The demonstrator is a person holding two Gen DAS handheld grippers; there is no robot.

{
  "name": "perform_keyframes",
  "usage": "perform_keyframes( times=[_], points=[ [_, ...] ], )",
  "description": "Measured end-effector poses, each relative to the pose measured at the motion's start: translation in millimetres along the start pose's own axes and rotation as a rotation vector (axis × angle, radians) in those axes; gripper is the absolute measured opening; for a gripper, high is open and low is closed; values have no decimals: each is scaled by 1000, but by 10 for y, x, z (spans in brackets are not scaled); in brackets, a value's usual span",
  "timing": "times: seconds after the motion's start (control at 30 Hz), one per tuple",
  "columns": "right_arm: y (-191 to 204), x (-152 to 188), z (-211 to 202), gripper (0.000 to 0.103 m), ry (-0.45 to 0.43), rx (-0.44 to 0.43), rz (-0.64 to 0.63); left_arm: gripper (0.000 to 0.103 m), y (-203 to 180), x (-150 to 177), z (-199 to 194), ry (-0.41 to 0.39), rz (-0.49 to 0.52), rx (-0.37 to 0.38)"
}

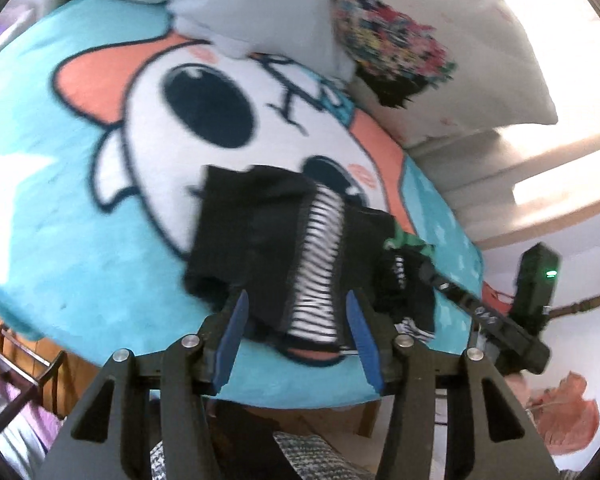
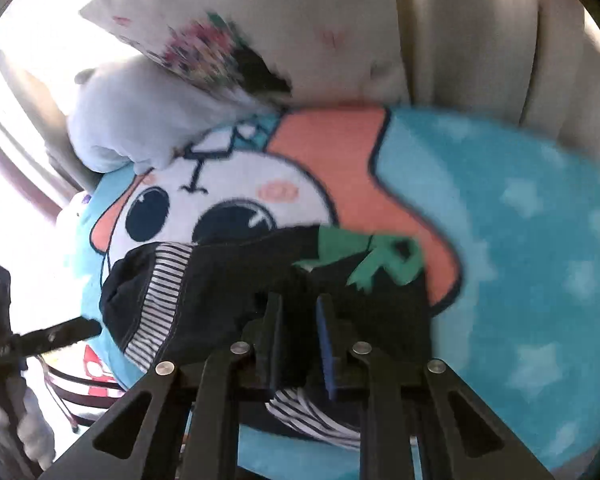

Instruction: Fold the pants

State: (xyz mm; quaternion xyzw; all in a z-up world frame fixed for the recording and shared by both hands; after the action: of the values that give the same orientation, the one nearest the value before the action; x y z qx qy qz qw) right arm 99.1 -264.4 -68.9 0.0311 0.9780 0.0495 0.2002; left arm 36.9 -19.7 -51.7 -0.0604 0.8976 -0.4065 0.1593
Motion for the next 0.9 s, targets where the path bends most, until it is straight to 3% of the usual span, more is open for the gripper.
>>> perform_keyframes(
  times=[0.07, 0.1, 0.2, 0.33, 0.4, 0.47, 0.6, 0.67, 0.77, 0.9],
  points=[
    [85, 59, 210, 19, 56, 3, -22, 50, 92, 4, -89, -17, -24, -12],
    [129, 68, 234, 19, 41, 24, -44, 50, 140, 2, -149, -32, -34, -23],
    [131, 15, 92, 19, 42, 39, -56, 50, 251, -4, -320, -72, -62, -37],
    [163, -110, -305, 24, -30, 58, -64, 50, 457, -24, -489, -122, -124, -40],
    [353, -194, -386, 48, -41, 15, -82, 50, 576, -19, -527, -133, -163, -46],
    [631, -253, -346, 63, -22, -41, -115, 50, 670, 1, -555, -140, -194, -41],
    [1278, -263, -110, 74, 75, -136, -185, 50, 767, 24, -607, -143, -212, -41],
    [1638, -231, 43, 75, 104, -86, -271, 50, 821, 44, -648, -146, -216, -46],
    [2034, -168, 258, 78, 104, 55, -394, 50, 925, 82, -702, -148, -229, -58],
    [2254, -50, 534, 78, 125, 204, -479, 50, 990, 139, -704, -139, -234, -57]
  ],
)
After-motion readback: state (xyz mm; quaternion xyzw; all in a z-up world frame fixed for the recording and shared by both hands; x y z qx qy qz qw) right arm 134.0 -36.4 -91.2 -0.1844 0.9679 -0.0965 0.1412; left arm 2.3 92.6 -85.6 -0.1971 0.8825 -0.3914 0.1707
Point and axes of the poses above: each gripper's, at about its wrist camera, not at the fingertips, and z roughly the way its jaws point, y to its left, x to its underside, the point moved 3 cm from there along z, roughly the way its jaws point, and after that the axes turned 14 degrees about x, right-handed, at the moved point
